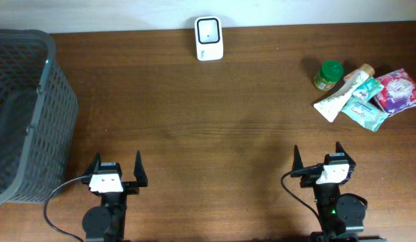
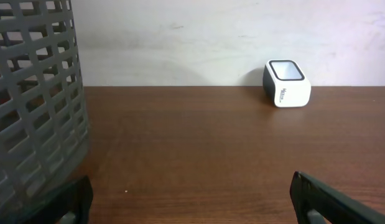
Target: Scan the item barcode
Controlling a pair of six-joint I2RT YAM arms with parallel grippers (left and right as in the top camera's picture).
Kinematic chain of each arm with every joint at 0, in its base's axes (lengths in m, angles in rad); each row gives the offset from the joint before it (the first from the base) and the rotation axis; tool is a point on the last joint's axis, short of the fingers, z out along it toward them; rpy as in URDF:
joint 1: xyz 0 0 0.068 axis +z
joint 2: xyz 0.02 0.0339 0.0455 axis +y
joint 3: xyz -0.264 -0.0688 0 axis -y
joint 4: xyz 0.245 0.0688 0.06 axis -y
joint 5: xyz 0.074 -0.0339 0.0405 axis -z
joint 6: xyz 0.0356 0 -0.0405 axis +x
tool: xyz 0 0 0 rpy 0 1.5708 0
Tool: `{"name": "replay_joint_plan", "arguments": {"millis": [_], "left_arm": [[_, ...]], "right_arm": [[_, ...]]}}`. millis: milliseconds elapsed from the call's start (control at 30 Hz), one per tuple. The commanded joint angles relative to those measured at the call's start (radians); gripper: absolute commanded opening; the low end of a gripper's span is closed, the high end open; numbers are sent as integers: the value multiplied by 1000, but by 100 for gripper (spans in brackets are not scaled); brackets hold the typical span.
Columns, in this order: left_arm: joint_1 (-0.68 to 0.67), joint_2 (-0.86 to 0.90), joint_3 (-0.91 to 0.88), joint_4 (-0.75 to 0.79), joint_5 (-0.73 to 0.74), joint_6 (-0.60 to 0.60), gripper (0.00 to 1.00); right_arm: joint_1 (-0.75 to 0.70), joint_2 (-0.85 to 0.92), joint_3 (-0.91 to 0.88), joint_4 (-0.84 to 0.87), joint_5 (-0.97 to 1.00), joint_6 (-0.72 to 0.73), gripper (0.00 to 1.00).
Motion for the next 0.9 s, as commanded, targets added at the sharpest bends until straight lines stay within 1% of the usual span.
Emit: {"name": "replay_joint_plan", "arguments": {"millis": [0, 867], "left_arm": [[0, -6, -3, -10, 0, -18, 99], [2, -6, -2, -5, 12, -18, 99]], "right_arm": [[7, -7, -7, -4, 5, 7, 99], [5, -8, -7, -4, 9, 7, 99]]}}
